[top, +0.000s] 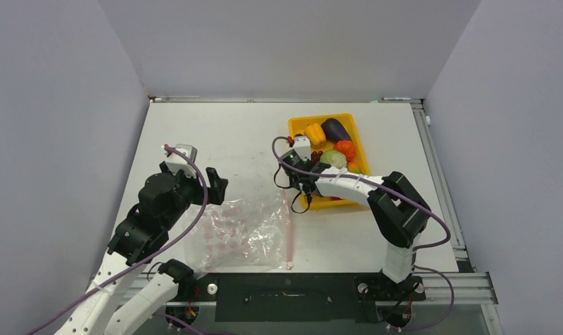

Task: Place the food in the zip-top bag and seal the zipper
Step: Move the bin to the center of the board.

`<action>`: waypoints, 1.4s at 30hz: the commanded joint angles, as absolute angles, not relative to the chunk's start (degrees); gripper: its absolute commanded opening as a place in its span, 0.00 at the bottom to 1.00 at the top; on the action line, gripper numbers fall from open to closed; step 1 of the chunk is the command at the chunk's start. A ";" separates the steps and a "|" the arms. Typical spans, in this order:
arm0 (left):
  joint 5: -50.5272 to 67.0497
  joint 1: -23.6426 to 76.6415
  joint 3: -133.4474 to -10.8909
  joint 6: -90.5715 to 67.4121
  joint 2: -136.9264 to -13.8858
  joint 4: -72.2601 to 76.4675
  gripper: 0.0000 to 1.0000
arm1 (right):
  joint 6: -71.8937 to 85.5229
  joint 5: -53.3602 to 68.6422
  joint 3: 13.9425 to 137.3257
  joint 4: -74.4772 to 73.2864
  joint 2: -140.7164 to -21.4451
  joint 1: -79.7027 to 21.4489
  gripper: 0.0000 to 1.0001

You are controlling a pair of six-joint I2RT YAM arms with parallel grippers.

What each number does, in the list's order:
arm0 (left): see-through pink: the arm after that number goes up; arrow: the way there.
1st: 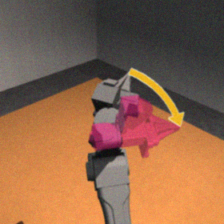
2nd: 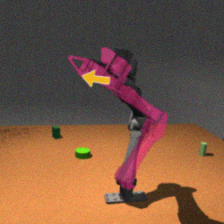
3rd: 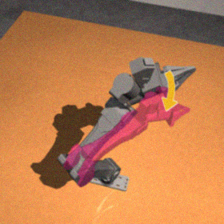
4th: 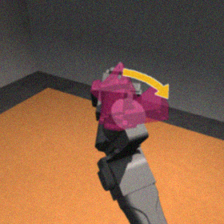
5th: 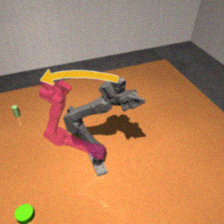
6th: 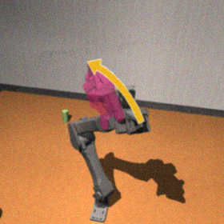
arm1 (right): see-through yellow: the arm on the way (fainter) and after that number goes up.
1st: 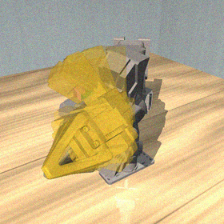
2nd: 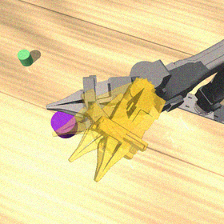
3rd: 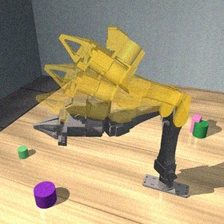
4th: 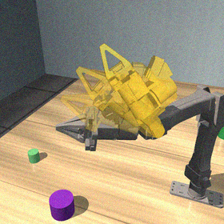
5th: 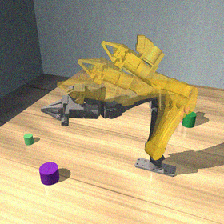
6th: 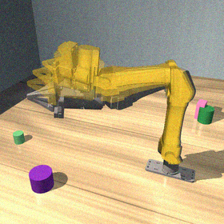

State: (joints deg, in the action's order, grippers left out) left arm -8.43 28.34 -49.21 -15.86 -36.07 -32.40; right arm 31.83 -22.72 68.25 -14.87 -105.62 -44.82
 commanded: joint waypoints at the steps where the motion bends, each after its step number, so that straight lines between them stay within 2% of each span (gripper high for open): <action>1: -8.61 27.86 -49.48 -16.04 -36.64 -31.44 0.96 | 33.00 -26.29 64.93 -14.57 -99.75 -44.60 0.05; 12: -9.20 27.38 -49.39 -16.25 -37.07 -31.53 0.96 | 37.90 -27.02 55.79 -13.30 -90.49 -45.98 0.05; 25: -9.20 27.33 -49.39 -16.77 -38.68 -31.76 0.96 | 40.29 -27.60 49.55 -11.71 -86.50 -46.16 0.06; 27: -9.10 27.33 -49.39 -16.87 -38.96 -31.90 0.96 | 40.14 -27.41 49.48 -11.79 -85.93 -46.38 0.11; 33: -8.89 27.33 -49.39 -17.22 -39.63 -32.07 0.96 | 39.28 -27.21 49.58 -12.53 -83.83 -46.76 0.34; 42: -9.01 27.33 -49.48 -17.23 -39.80 -32.14 0.96 | 37.47 -23.99 50.28 -15.62 -75.23 -47.72 0.52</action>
